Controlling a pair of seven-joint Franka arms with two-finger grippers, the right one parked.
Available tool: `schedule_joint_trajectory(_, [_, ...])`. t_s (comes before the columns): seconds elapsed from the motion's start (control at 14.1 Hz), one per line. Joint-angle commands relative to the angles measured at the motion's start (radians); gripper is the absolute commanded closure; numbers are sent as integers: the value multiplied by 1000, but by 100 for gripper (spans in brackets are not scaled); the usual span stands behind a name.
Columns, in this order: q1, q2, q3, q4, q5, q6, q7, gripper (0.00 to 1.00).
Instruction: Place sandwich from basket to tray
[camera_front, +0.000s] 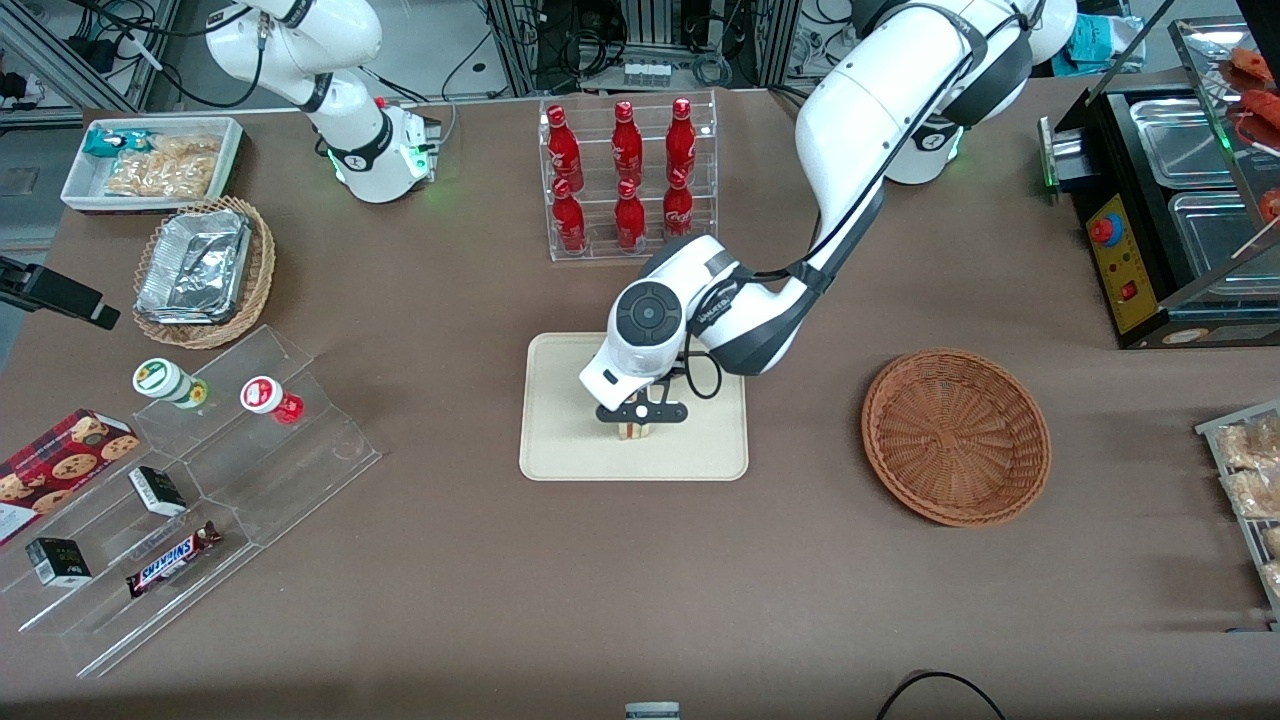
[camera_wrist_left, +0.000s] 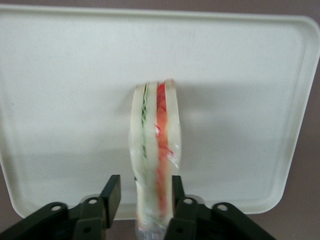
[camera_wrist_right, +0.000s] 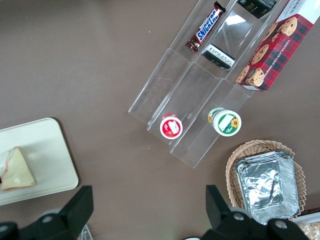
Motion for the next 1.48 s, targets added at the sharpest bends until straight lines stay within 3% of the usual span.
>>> schedule_joint_trajectory(0.0, [15,-23,7,77,22,-49,-34,0])
schedule_joint_trajectory(0.14, [46,-92,10,86,25,-143,-32,0])
schedule_joint_trajectory(0.35, [173,-235,7,72,16,-339,26,0])
schedule_joint_trajectory(0.57, [352,-362,3,10,-54,-485,267,0])
schedule_joint_trajectory(0.99, [641,-537,7,-58,-44,-680,628,0])
schedule_joint_trajectory(1.41, [666,-622,-4,-49,-54,-764,652,0])
